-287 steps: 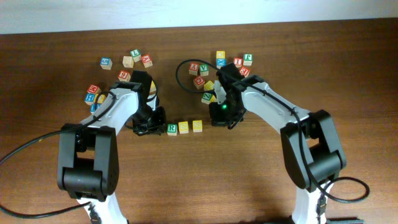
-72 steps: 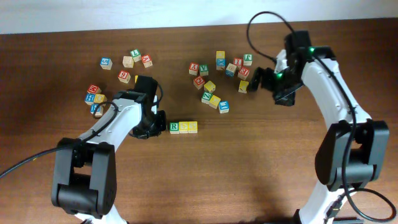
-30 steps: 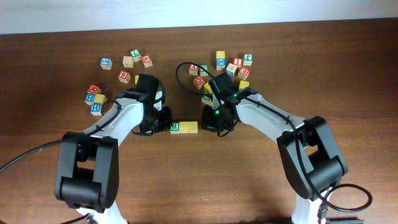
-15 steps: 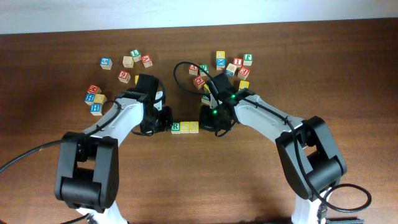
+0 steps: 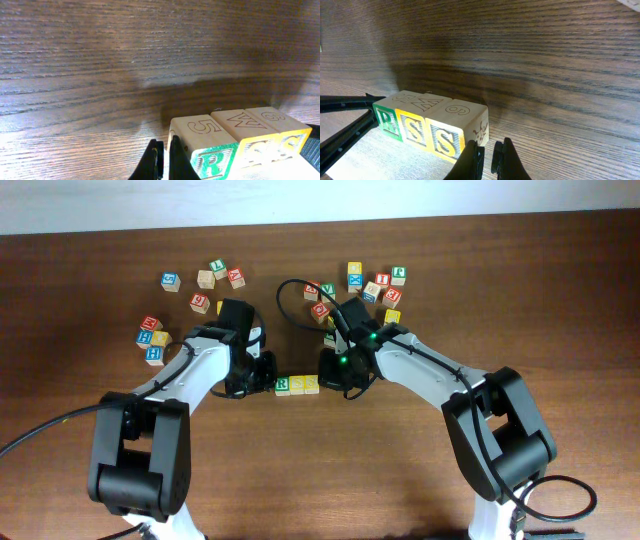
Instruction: Spell out RSS
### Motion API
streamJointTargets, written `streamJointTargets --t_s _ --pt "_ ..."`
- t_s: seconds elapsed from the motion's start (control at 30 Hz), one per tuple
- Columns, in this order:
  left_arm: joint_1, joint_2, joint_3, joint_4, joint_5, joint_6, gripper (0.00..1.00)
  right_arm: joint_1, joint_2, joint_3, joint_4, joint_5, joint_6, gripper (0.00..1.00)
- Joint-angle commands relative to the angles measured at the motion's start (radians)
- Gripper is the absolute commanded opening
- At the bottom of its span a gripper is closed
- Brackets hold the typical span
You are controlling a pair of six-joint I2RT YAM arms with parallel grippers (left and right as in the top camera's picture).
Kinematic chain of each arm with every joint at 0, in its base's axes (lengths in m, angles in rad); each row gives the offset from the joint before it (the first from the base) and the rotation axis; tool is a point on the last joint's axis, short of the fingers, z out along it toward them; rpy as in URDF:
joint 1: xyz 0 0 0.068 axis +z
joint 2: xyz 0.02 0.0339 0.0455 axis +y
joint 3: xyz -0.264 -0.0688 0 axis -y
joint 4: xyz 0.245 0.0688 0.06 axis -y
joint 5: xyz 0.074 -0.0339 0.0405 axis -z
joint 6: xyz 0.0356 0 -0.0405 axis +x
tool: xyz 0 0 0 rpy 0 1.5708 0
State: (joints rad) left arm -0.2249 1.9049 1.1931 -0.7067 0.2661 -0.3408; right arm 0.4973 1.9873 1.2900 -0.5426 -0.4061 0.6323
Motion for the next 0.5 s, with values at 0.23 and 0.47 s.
streamJointTargets --t_s 0.23,0.47 --pt "-0.001 0.014 0.012 0.000 0.026 -0.013 0.00 0.015 0.018 -0.007 0.003 -0.009 0.005 0.04" --pt "-0.001 0.014 0.012 0.010 0.026 -0.012 0.00 0.015 0.018 -0.007 -0.006 -0.005 0.005 0.04"
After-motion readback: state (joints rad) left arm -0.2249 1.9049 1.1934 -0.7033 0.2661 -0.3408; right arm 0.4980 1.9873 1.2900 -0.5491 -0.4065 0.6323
